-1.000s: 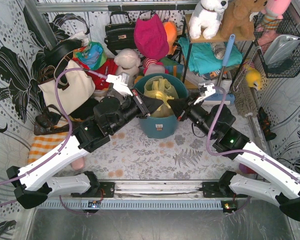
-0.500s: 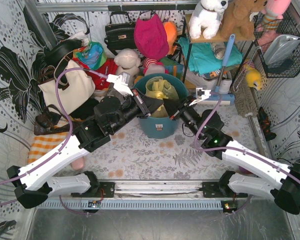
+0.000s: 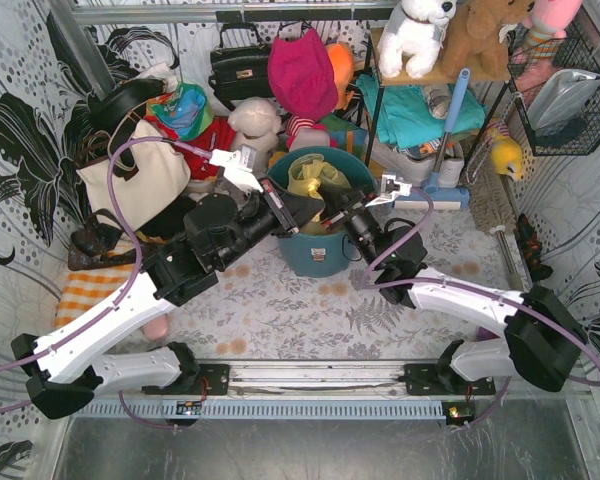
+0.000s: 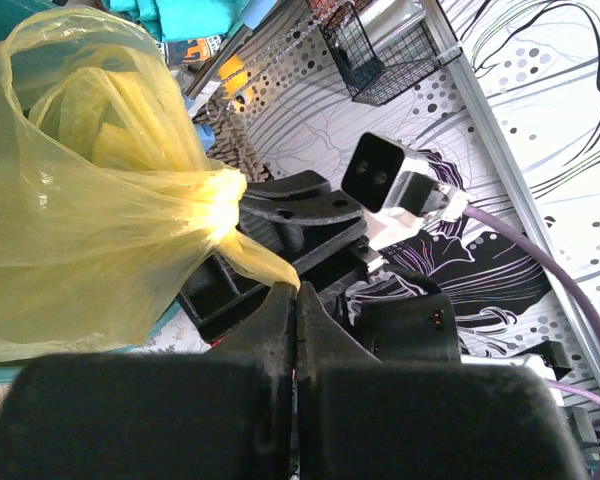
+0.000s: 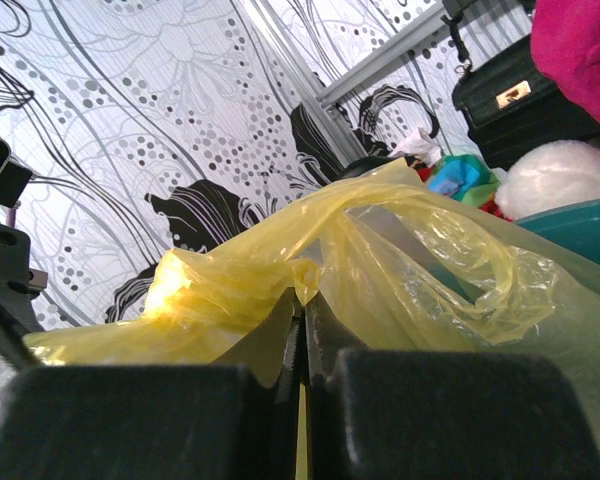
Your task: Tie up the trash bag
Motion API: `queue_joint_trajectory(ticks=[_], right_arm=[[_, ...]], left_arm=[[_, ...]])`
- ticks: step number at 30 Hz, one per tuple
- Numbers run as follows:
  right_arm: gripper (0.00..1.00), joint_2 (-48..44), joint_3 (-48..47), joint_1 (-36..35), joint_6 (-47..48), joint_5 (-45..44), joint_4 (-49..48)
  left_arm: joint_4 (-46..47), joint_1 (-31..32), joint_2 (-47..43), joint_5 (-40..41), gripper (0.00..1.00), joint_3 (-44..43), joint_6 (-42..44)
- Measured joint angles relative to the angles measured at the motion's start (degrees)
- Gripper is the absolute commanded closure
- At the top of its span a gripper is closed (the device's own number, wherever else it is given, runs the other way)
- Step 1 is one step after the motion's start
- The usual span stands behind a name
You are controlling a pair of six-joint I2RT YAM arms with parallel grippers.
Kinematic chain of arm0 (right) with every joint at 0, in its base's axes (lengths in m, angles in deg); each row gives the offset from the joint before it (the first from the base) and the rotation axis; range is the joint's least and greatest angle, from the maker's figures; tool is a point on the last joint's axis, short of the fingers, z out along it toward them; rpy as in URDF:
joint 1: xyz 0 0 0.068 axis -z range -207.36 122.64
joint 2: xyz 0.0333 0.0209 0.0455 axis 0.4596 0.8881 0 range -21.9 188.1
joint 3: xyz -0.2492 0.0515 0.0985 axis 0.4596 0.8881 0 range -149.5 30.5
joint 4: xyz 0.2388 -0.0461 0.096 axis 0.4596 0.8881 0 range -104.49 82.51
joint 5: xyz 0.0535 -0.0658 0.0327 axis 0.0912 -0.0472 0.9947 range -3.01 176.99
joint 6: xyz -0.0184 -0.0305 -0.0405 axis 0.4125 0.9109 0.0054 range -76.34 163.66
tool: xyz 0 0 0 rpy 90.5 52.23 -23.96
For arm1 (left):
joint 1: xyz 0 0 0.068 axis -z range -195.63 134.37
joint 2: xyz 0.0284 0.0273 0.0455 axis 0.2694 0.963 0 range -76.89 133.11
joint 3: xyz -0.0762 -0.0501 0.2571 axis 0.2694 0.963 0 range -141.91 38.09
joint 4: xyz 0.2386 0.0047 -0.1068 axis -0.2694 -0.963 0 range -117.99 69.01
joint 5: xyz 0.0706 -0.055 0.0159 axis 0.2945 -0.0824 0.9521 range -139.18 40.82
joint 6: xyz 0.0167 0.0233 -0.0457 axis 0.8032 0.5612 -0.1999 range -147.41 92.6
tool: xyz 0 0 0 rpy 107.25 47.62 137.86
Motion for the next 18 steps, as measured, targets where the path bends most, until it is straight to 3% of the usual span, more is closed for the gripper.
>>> queue_joint_trajectory(ticks=[7,18], right_arm=[[1.0,10.34,0.26,0.0,-2.34,0.74,-17.51],[1.0,16.76,-3.8,0.0,-2.34,2.78,-23.39]], left_arm=[[-0.39,0.0,-1.95,0.59,1.0,1.09,-0.39],[-2.34,0.0,-4.7,1.38,1.0,5.79,-2.51]])
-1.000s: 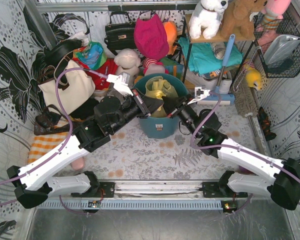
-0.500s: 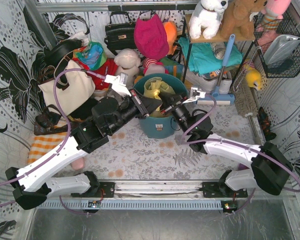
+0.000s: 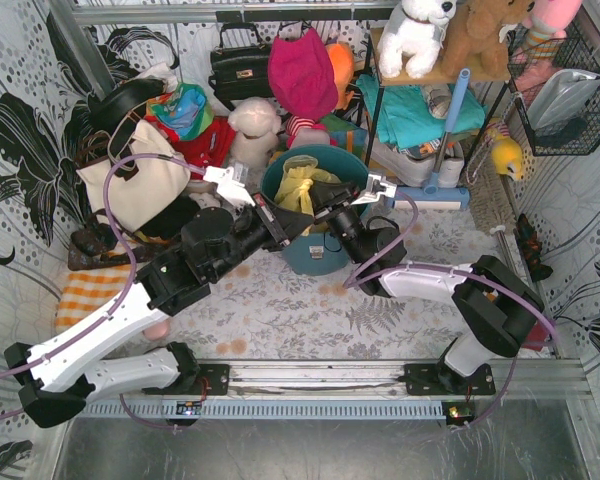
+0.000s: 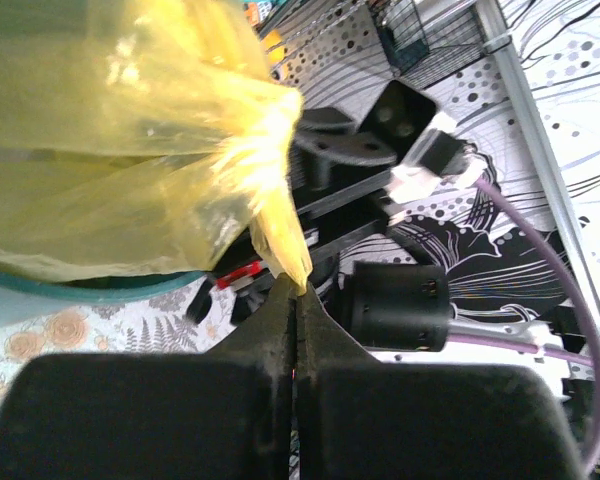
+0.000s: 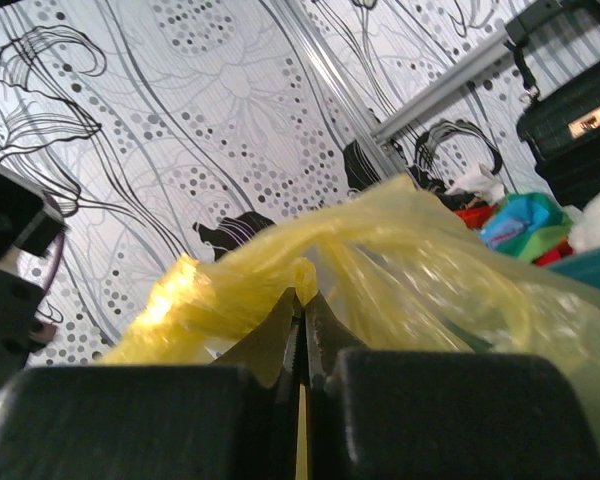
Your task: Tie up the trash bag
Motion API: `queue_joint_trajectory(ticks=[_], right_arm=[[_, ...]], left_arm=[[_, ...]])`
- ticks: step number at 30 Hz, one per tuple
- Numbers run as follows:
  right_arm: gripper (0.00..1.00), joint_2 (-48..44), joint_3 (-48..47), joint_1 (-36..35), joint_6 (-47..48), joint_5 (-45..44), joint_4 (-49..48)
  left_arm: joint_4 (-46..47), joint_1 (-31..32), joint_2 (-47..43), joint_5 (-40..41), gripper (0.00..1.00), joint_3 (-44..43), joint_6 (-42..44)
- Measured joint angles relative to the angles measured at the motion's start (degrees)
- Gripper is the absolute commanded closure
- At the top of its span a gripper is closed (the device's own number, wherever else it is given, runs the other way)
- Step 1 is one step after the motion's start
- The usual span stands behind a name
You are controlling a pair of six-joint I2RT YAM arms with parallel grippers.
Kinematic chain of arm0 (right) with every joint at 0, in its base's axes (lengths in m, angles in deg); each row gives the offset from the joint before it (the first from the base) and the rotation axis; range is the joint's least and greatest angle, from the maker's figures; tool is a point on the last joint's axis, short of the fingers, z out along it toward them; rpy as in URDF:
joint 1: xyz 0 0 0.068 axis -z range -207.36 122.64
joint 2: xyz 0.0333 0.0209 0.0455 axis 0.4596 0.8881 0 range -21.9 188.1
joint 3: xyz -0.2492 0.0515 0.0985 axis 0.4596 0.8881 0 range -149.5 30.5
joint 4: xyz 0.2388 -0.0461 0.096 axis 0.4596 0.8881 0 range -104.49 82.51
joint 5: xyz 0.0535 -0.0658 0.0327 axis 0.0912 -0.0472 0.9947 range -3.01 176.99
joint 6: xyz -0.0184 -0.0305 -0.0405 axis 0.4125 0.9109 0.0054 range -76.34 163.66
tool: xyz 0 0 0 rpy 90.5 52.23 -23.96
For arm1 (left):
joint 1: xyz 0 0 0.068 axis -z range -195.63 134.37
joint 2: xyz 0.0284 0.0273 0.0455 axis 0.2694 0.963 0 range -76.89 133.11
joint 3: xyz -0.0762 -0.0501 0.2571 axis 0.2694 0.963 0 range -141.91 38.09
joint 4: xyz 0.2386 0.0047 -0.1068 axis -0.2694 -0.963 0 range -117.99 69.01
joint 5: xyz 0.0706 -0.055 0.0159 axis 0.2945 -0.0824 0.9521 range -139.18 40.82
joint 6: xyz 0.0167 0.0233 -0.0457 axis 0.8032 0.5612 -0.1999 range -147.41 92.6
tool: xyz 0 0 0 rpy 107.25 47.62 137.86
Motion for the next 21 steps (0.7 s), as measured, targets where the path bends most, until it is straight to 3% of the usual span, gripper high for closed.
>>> queue_joint_trajectory(ticks=[11,18,21], right_arm=[[1.0,0.2,-3.39,0.0,3.65,4.5,-0.52],[1.0,0.68,-4.52,0.0,6.88,6.1,-0.85],[1.0,0.72,-4.59,0.0,7.82,6.38,-0.87]], left_arm=[[-0.96,0.0,-3.04,0.68,0.96,3.21,-1.88],[-0.9,0.0,-3.61,1.05,0.65,3.8,-1.77],[-1.57,0.0,-4.35,1.75,0.59,3.72,-0.74]])
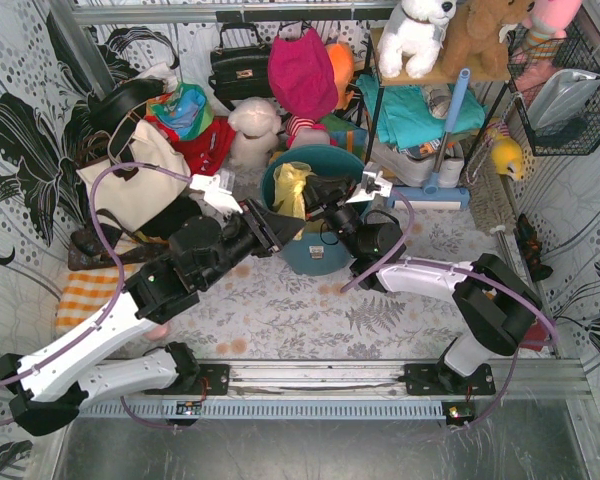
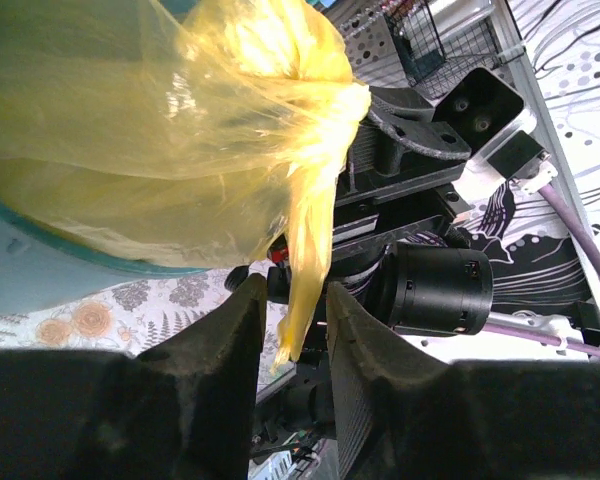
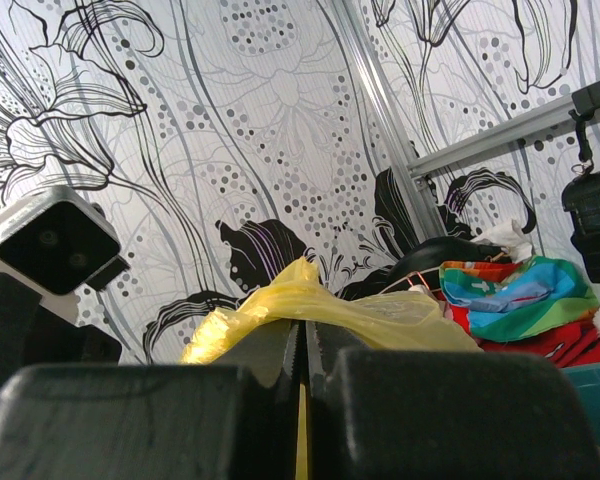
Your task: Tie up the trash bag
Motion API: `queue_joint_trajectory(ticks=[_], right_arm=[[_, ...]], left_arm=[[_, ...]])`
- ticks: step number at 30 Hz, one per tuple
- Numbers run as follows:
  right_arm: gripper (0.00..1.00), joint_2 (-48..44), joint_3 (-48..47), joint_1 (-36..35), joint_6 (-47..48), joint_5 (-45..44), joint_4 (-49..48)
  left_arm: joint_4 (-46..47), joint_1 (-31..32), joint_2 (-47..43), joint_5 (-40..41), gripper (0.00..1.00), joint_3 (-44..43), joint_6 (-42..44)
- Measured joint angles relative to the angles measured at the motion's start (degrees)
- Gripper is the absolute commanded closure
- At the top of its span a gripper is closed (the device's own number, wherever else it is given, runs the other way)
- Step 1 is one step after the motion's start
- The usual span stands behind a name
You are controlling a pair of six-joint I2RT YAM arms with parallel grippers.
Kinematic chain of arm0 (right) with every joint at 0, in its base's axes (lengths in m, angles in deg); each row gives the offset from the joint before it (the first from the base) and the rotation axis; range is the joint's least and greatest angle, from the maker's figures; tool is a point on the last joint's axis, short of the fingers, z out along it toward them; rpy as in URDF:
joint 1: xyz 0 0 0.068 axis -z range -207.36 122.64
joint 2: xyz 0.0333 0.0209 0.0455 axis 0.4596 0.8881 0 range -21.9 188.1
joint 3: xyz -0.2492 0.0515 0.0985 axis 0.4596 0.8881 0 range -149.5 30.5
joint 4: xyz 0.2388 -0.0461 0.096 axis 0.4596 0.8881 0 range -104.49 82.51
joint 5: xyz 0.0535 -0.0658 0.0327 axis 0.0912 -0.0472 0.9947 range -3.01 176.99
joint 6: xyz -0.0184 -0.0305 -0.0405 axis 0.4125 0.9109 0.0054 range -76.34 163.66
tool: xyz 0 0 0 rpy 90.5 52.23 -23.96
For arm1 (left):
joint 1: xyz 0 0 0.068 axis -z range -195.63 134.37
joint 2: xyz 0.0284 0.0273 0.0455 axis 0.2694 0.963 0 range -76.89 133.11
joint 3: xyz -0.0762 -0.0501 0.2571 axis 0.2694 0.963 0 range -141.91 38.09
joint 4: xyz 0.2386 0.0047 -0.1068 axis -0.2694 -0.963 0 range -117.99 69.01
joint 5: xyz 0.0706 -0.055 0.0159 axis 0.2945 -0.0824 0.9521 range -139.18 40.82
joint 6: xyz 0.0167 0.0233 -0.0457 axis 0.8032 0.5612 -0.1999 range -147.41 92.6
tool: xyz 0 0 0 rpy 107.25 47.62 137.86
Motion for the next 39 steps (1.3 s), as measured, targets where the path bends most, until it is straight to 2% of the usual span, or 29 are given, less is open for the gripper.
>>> queue_joint_trajectory(ticks=[9,14,20,29,39], right_arm=[[1.0,0.0,0.0,0.0,1.51,0.07,-0.02],[1.0,0.0,-0.26,0.0,1.92,0.68,-0.02],[1.0,0.0,-1.09,0.0,2.56,1.16,-0.09],[1.0,0.0,-1.11,0.0,3.19,1.46,-0.2],[1.0,0.59,-1.81,0.0,3.19,1.27,-0.33]], left_arm=[[-6.14,0.0,-4.31,7.34,0.54,-5.05,7.26],[-4.63,0.0,-4.35,15.32,0.54,-6.58,13.53],[0.5,-0.63,1.05,21.68,0.5,-5.88,20.57],[5.81,-6.97,6.4,15.89,0.48,-5.27,22.77],[7.37,-7.74,5.86,7.69,0.51,-0.26,17.51]])
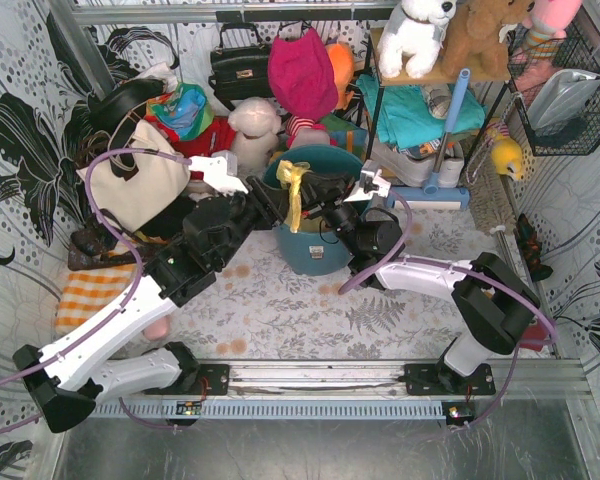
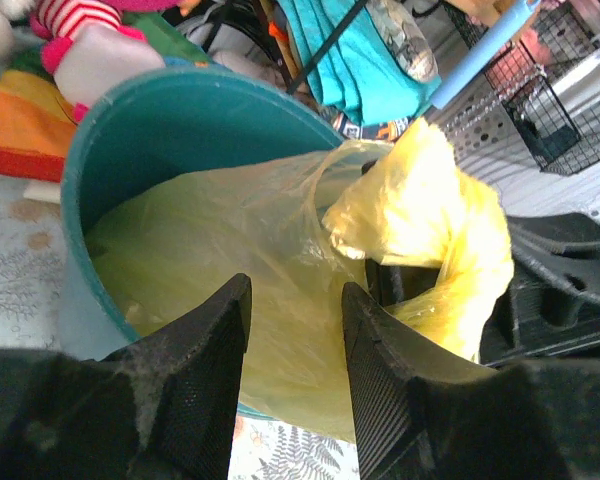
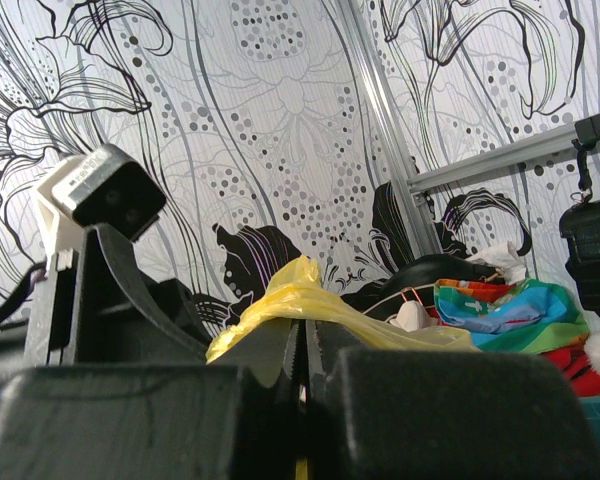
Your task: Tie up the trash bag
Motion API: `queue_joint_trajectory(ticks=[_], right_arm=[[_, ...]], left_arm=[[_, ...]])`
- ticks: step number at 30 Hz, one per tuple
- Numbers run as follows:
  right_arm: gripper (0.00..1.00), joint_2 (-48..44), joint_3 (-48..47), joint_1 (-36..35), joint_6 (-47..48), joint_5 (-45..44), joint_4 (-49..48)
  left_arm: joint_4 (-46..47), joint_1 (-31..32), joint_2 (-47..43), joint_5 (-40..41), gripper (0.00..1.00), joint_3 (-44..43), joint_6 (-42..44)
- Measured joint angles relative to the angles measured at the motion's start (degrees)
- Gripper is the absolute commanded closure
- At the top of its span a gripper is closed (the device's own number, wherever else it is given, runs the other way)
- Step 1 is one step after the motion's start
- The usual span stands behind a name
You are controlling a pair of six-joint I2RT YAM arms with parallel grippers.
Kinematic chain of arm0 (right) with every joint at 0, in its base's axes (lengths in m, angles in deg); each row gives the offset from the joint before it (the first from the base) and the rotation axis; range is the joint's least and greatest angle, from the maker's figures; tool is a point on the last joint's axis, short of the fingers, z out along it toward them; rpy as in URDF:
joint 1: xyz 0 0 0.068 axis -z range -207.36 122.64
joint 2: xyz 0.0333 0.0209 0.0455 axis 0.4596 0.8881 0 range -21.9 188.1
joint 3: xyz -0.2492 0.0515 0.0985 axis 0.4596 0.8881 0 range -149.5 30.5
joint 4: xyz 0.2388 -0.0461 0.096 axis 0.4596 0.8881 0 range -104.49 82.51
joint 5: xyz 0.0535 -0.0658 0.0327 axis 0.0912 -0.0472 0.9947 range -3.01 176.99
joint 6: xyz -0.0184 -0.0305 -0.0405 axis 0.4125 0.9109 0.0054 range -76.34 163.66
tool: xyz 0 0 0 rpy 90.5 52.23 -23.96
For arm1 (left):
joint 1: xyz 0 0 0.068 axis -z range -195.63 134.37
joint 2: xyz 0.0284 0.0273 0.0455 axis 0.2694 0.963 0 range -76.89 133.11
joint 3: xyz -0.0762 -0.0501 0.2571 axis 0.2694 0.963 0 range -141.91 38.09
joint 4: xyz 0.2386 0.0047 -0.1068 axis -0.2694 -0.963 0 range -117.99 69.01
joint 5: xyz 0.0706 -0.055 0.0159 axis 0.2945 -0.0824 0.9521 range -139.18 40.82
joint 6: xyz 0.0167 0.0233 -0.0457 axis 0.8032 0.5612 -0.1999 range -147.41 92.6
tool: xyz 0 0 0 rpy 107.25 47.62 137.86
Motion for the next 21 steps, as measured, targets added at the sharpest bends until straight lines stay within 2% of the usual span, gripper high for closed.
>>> queue_joint_trajectory(ticks=[4,11,17,21], right_arm=[[1.0,0.0,0.0,0.0,0.0,0.0,-0.02],[1.0,0.0,0.0,0.0,0.0,0.0,-0.07],[1.0,0.0,0.0,0.0,0.09,-0.39,-0.46],[1.0,0.0,0.0,0.0,0.66,-0.42,-0.46]], left_arm=[[-0.04,0.0,-0.13,-2.05,0.51,1.66,-1.95],[0.0,0.0,-2.34,-2.47,0.44,1.95,-1.84],[-1.73,-0.28,-2.86,-0.87,0.46,-2.03,-0.96],[-1.84,-0.28,-3.72,0.11,0.41,-4.09,-2.08]])
